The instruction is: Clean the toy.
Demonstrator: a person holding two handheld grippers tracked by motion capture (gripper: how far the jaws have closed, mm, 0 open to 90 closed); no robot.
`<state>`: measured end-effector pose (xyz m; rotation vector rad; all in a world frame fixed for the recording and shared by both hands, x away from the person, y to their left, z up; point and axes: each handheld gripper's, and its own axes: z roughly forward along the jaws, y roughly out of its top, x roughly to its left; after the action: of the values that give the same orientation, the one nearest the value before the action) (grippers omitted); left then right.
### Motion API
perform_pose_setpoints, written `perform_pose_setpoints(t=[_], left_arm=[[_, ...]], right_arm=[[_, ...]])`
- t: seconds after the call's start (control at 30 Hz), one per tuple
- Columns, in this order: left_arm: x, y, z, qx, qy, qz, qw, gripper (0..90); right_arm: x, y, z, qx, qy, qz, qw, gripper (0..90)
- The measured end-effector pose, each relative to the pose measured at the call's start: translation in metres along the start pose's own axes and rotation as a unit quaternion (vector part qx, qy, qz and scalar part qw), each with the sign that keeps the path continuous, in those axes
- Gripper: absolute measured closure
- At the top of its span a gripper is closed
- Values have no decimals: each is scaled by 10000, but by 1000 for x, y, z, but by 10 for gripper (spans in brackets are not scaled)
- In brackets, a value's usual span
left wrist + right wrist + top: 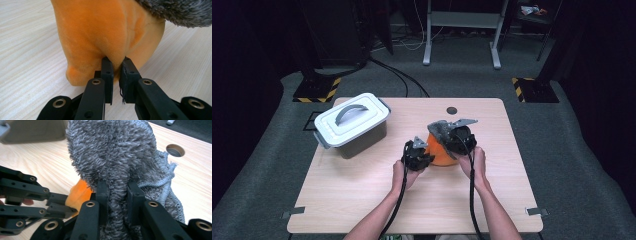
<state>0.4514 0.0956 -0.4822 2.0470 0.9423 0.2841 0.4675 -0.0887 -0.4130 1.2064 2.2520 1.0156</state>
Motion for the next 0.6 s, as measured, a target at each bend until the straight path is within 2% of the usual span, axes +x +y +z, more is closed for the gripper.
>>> perform_pose_setpoints(t=[0.2, 0.27, 0.53, 0.6], left_arm=[[0, -1, 1, -38, 27, -28, 10000, 820], [1, -2, 2, -18, -4, -56, 10000, 819], [3, -4, 2, -9, 14, -57, 10000, 819], [3, -4, 2, -22, 13, -58, 10000, 819]], right_arm=[[-10, -6, -3, -35, -35, 50, 10000, 753], [-13, -8, -4, -8, -25, 175, 9998, 753], [-33, -23, -6, 19, -166, 334, 9993, 752], [-37, -27, -6, 50, -167, 463, 9988, 752]])
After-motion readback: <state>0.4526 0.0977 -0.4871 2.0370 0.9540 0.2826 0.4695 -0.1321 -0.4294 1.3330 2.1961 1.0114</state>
